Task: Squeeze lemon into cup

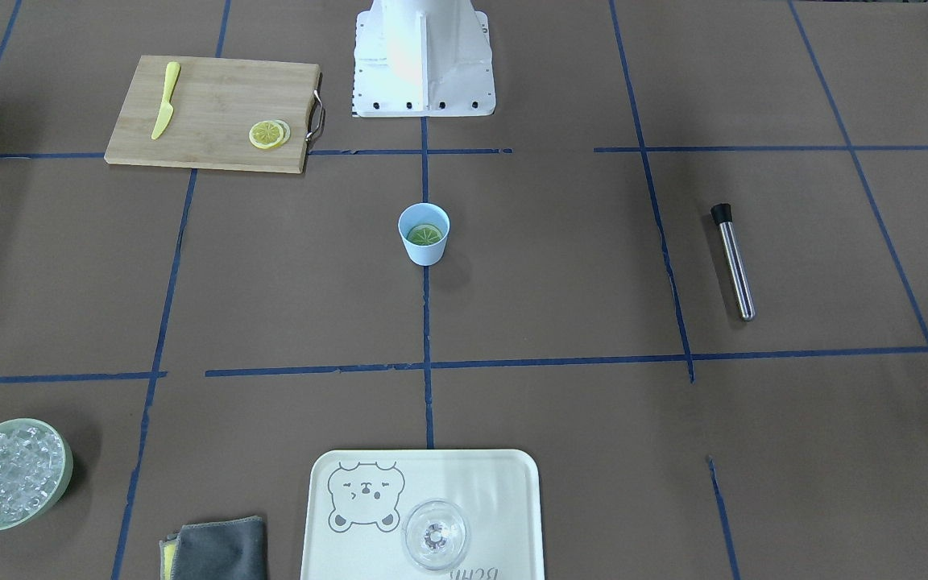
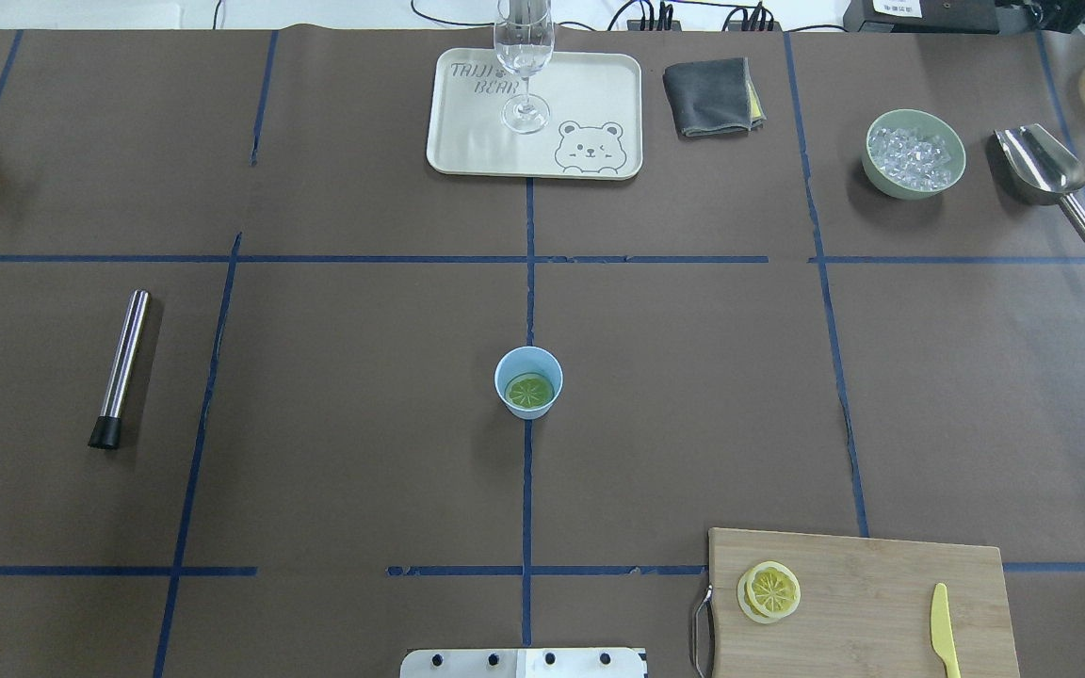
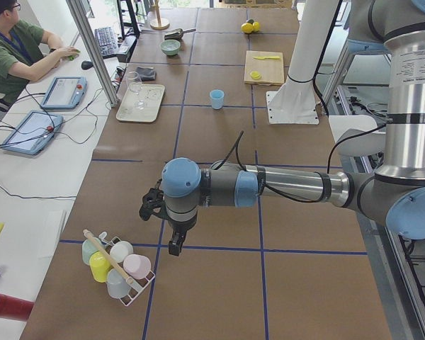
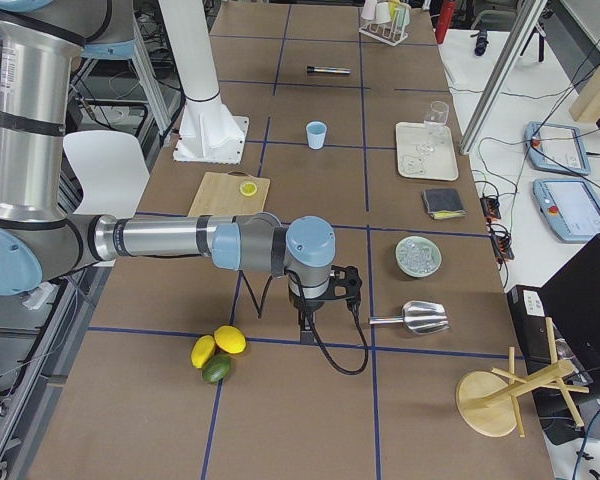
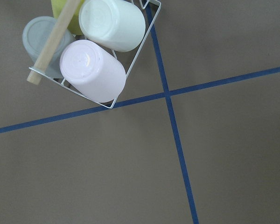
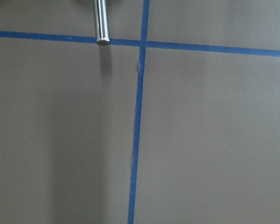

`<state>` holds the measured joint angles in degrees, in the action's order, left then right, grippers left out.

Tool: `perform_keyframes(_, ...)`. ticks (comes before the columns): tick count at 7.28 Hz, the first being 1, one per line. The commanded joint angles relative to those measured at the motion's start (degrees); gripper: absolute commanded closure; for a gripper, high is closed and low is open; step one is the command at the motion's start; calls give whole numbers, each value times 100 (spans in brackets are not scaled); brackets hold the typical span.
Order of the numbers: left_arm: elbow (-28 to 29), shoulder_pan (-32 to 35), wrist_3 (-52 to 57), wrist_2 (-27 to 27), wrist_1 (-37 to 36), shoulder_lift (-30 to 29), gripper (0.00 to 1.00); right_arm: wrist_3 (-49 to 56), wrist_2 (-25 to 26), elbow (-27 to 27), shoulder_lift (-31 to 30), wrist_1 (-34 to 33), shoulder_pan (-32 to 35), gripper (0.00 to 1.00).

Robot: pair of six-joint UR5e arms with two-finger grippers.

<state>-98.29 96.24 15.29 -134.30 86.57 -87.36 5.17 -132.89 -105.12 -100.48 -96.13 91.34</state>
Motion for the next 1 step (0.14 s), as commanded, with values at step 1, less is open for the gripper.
perform_keyframes(1,-15,0,0,0,0,0,0,1,0,1,2,-2,-2,0)
